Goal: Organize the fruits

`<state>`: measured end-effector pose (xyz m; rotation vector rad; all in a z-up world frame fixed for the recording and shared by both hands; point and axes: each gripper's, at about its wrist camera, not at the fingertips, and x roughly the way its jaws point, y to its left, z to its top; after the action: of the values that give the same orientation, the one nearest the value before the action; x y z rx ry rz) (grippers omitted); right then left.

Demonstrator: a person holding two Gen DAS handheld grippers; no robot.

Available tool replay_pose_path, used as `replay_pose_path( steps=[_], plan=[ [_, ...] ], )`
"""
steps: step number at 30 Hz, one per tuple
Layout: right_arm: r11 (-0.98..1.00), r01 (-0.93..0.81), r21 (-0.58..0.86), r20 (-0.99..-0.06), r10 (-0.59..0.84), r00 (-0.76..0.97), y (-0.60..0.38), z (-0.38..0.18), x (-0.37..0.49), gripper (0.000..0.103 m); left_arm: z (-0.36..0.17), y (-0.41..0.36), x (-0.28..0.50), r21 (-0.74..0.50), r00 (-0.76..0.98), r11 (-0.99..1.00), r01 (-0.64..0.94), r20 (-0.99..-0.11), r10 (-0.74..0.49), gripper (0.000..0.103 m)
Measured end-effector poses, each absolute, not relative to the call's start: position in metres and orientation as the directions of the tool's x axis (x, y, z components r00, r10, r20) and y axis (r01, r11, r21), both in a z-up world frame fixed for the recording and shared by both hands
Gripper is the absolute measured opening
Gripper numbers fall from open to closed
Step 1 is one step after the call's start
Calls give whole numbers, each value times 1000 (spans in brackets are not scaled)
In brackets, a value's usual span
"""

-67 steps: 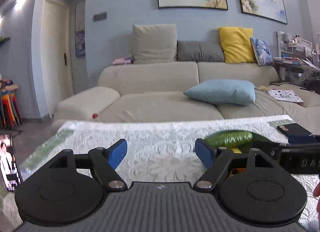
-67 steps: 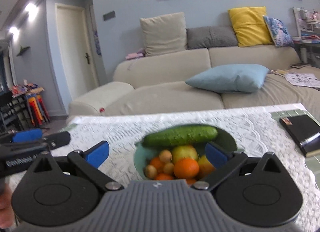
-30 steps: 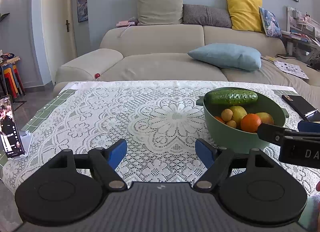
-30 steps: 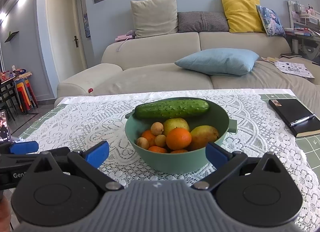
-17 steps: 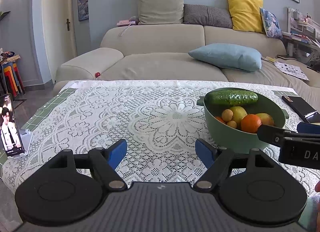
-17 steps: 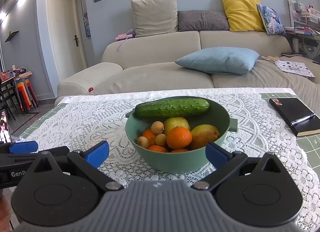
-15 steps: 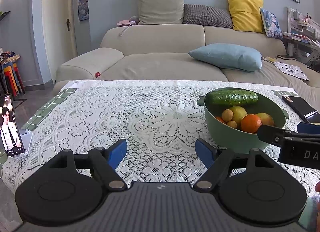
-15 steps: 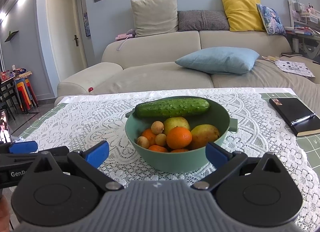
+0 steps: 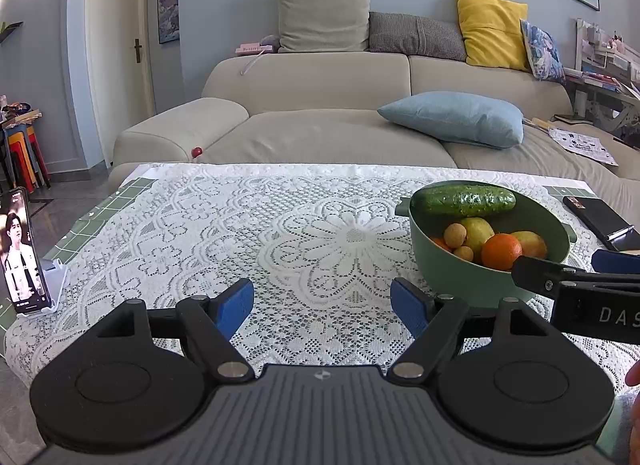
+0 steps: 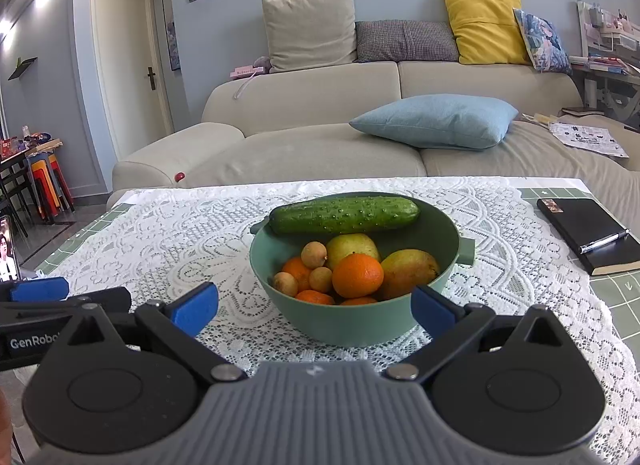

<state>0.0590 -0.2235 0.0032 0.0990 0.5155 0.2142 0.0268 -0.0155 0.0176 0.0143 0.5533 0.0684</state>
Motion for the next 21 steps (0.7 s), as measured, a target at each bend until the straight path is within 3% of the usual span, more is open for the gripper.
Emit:
replay_pose_path(
  steps=[21],
  plan=[
    [976,-174,132,-481,216,850,-221,4,58,99,22,-16,23,29,855,998,-56,-514,62,91]
  ],
)
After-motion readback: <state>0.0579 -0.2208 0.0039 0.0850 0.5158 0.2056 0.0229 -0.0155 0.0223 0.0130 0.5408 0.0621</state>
